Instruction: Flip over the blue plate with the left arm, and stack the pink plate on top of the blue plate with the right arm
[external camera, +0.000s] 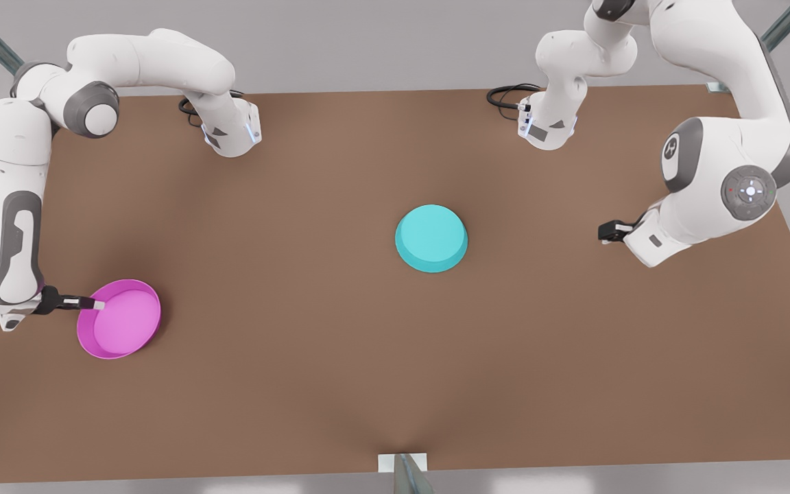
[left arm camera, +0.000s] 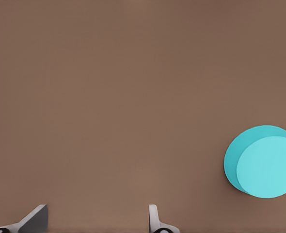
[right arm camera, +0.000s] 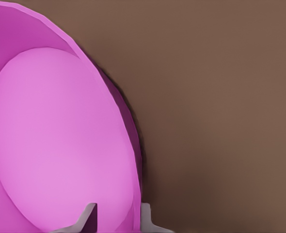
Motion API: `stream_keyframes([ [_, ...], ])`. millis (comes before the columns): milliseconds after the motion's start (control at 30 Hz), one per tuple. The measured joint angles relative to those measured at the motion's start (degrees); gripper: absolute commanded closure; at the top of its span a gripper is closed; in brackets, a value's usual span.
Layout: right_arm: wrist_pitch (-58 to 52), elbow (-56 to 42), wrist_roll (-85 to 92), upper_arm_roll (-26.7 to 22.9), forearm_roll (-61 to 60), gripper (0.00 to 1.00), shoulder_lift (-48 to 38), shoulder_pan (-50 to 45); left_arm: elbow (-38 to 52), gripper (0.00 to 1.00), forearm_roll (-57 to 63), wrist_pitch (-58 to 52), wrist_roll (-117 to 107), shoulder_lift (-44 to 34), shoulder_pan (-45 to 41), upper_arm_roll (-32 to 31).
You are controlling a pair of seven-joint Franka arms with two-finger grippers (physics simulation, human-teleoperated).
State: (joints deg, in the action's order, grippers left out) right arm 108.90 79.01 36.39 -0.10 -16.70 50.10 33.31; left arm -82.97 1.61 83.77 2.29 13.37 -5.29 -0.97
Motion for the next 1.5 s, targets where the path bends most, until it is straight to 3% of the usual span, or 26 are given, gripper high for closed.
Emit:
stream_keyframes([
  [233, 0.1, 0.0, 0.1, 0.0, 0.0, 0.57, 0.4, 0.1, 0.1, 0.00, 0.0, -0.1, -0.4, 0.1, 0.0, 0.0],
  [300, 0.0, 0.0, 0.3, 0.1, 0.1, 0.79, 0.4, 0.0, 0.2, 0.00, 0.0, 0.0, -0.4, 0.1, 0.0, 0.0],
  [633, -0.3, 0.0, -0.4, 0.9, -0.2, 0.79, 0.1, -0.3, 0.5, 0.00, 0.0, 0.0, -0.3, 0.4, 0.0, 0.0],
  [800, -6.0, 0.0, -5.6, 0.9, -0.3, 0.79, -3.9, -4.3, 0.5, 0.00, 0.0, 0.4, -0.3, 0.4, 0.0, 0.0],
  [900, -10.4, 0.0, -6.5, 0.9, -0.3, 0.79, -6.5, -11.2, 0.8, 0.00, 0.1, 0.5, -0.5, 0.3, 0.0, 0.0],
  [1267, -8.0, -1.4, -14.5, 0.8, -3.5, 0.79, -10.0, -45.9, 0.8, 0.00, 0.2, 0.5, -0.6, 0.3, 0.0, 0.0],
  [1500, -2.9, -2.7, -34.3, 0.3, -10.0, 0.79, -9.9, -65.3, 0.8, 0.00, 0.2, 0.6, -0.5, 0.3, 0.0, 0.0],
])
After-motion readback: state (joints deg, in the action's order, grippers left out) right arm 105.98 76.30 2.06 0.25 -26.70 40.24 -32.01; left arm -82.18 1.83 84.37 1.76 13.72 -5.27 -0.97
